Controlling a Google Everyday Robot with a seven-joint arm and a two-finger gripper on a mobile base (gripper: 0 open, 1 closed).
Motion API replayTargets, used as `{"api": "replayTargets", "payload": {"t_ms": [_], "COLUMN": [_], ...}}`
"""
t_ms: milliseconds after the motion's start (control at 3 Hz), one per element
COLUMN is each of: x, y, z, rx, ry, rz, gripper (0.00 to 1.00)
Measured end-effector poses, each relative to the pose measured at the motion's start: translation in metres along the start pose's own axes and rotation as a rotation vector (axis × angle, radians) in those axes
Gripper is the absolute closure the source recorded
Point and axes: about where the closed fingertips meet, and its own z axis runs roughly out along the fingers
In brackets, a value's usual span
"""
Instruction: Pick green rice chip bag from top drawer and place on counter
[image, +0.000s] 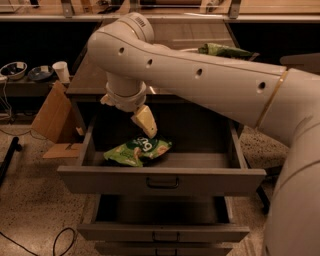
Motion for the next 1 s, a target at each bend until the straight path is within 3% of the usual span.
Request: {"api": "replayTargets", "payload": {"t_ms": [1000], "x": [-0.006], "y": [0.027], "z": [0.109], "rx": [-0.006], "ry": [-0.046], "rz": [-0.082], "gripper": [0.0]}}
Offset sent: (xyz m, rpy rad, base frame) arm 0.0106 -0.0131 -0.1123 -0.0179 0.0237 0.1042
